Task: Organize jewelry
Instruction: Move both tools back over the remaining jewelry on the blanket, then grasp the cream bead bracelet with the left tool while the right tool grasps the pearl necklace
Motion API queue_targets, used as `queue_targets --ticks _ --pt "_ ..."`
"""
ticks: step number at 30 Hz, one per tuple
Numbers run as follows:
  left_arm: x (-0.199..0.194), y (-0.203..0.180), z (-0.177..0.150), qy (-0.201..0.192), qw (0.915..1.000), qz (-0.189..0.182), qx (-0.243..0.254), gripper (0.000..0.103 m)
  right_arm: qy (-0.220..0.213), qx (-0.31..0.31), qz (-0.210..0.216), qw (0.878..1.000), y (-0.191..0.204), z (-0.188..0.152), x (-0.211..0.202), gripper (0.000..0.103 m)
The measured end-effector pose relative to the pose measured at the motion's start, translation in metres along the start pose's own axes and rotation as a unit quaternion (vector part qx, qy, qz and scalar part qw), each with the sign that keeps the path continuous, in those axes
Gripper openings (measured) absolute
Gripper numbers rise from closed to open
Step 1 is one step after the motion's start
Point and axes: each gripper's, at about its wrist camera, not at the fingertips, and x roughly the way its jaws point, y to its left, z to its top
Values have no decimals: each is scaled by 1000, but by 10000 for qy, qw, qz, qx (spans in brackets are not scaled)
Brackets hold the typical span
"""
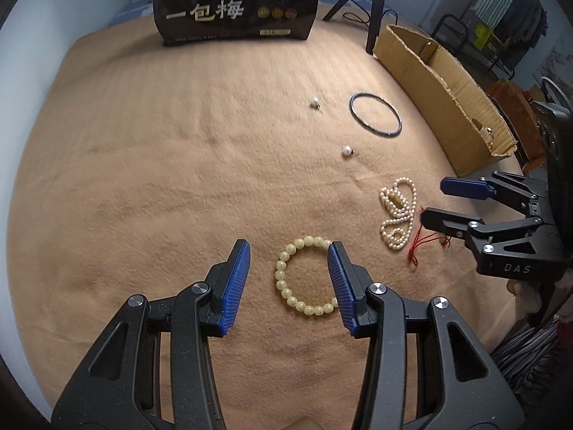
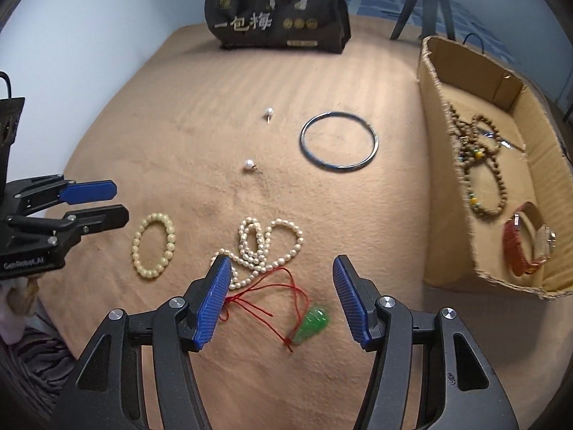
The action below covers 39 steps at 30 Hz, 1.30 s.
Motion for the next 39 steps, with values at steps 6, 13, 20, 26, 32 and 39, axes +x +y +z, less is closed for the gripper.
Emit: queue_targets --ticks 6,13,20,26,32,39 --pt "8 3 -4 121 9999 -47 31 46 224 -73 31 9997 7 3 18 61" --pt "24 2 -6 277 9995 34 132 46 285 62 -45 9996 5 8 29 61" --pt "36 -3 -10 411 9984 206 337 46 305 -310 -300 9986 20 16 40 64" --pt "43 -7 -7 378 9974 440 438 29 295 -655 -531 9960 30 14 43 61" --pt "45 -5 -4 319 9967 602 439 7 238 -834 -449 9952 37 12 40 24" --pt "39 -5 -2 223 9971 607 413 6 159 -794 -298 9963 41 12 38 6"
